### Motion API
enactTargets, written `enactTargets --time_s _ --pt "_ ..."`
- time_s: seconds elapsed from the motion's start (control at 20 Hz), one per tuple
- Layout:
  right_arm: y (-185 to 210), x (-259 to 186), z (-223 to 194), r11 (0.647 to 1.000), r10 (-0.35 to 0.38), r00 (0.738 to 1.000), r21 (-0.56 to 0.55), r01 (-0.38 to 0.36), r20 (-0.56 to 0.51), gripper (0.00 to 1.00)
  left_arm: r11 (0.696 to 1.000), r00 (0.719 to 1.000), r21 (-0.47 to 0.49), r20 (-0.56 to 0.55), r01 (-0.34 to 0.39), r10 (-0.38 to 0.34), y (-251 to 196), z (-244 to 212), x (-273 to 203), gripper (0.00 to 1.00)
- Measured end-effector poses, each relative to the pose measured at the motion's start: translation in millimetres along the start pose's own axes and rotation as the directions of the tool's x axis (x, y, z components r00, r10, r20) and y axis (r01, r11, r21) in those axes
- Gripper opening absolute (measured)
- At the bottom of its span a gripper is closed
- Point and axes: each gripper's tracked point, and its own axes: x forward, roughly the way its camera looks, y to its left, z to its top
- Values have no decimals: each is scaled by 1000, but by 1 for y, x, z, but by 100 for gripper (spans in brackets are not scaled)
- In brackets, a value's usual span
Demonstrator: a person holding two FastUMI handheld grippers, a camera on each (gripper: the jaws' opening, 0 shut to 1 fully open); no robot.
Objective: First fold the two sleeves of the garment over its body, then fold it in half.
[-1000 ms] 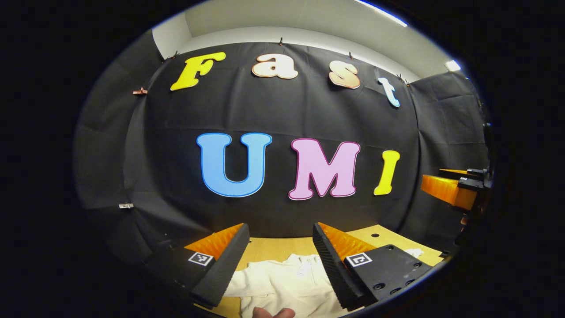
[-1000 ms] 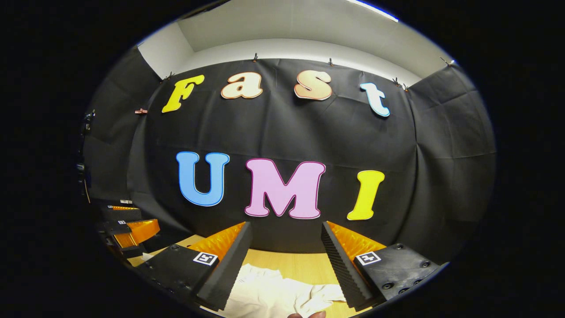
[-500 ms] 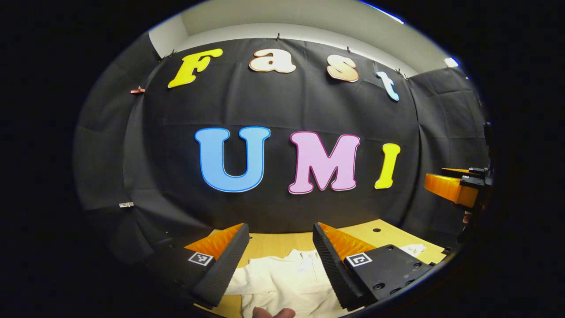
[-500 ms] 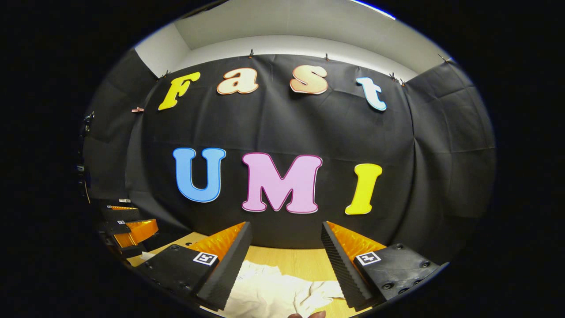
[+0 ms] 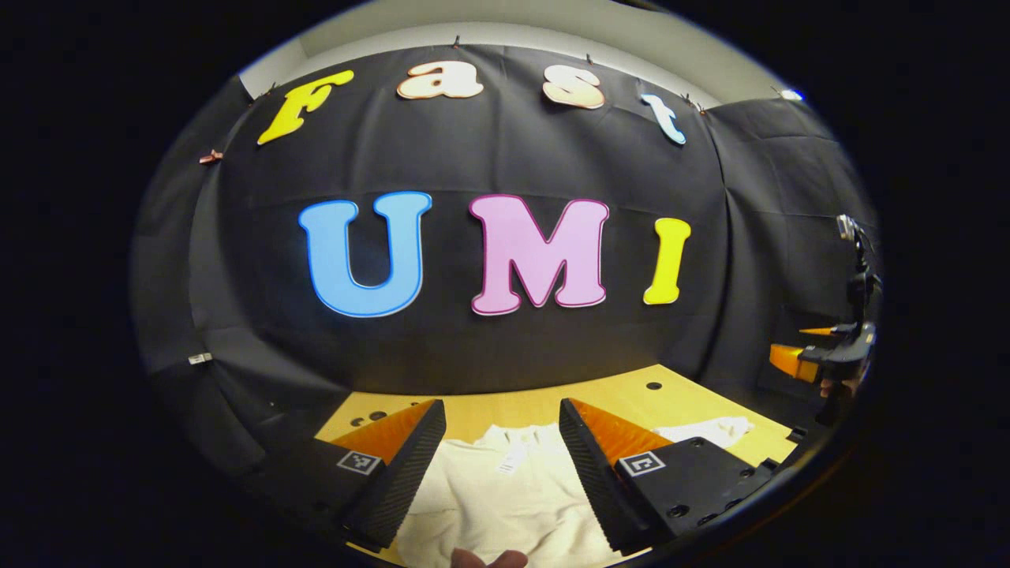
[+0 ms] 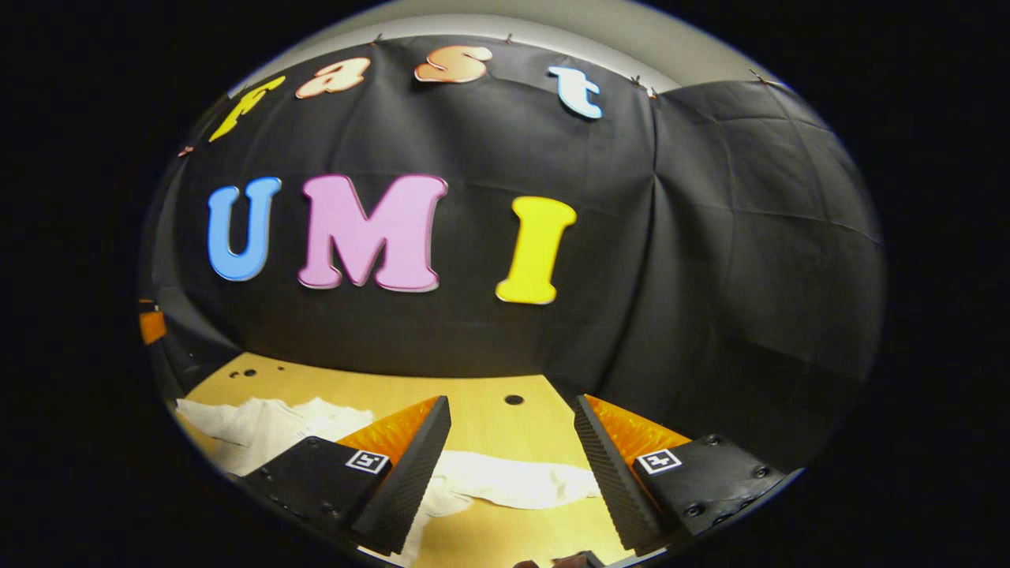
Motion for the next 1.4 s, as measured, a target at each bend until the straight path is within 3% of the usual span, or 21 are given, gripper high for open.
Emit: enactTargets --time_s 0.35,0.75,1.3,1.4 --pt "-45 103 -122 999 9 968 36 0 -252 98 997 988 37 -137 -67 72 -38 -38 38 91" --pt "-64 146 -229 997 -2 896 74 39 -445 98 990 961 61 -237 -129 140 -36 -65 48 95" --pt "-82 153 -286 996 -36 833 48 74 -551 98 985 951 88 -262 -146 164 -34 -78 50 95" --pt "-81 156 -286 992 -13 842 96 77 -540 99 984 950 92 -261 -151 170 -32 -79 47 95"
